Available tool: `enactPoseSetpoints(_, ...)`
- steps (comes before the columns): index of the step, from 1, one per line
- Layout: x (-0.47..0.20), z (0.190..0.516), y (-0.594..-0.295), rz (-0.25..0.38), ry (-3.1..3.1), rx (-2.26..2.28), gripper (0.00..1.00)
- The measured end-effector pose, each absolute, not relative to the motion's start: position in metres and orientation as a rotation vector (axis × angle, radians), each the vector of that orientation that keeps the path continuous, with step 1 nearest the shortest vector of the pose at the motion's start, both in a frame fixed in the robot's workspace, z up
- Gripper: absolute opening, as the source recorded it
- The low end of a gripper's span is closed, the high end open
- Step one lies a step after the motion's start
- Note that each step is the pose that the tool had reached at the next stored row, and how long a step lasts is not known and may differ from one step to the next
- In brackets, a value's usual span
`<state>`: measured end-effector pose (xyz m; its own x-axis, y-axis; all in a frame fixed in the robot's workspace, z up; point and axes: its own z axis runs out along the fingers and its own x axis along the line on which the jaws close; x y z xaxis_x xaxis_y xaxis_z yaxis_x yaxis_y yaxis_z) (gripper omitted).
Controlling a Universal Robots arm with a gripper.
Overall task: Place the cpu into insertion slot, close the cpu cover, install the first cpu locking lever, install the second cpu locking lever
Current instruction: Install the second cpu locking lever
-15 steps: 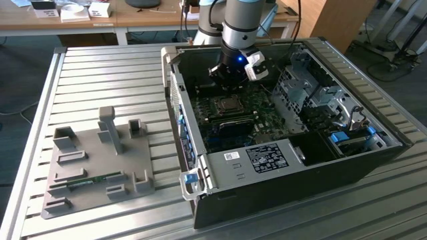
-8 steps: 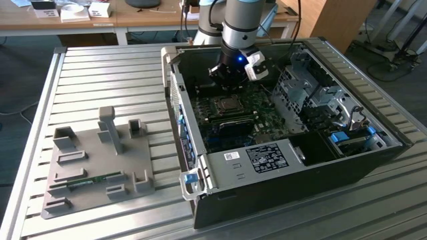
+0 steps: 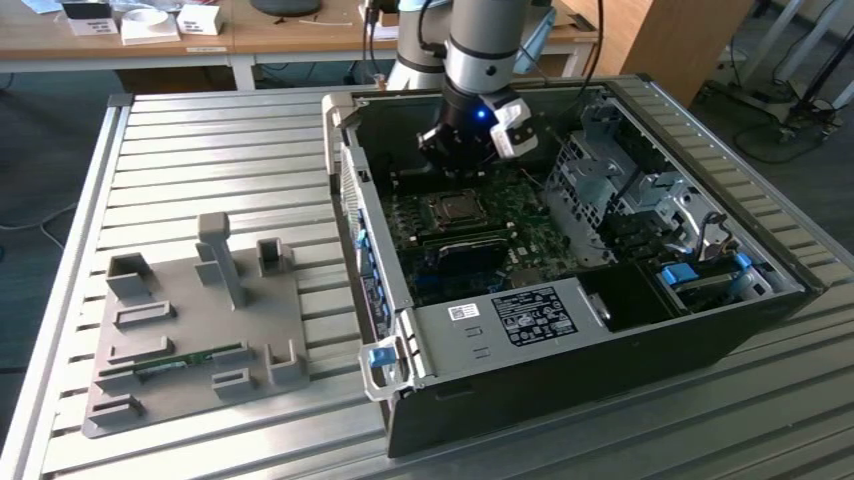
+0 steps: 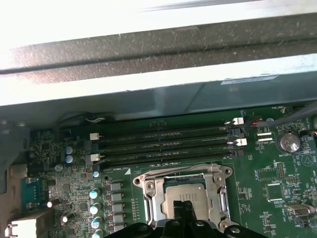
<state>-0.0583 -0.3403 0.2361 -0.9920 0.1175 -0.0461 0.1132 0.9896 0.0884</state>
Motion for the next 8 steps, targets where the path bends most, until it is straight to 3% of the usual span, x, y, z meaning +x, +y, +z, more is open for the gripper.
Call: enactPoseSetpoints(8, -0.0583, 0.238, -0.3403, 0.133, 3.082, 0.179, 0.11)
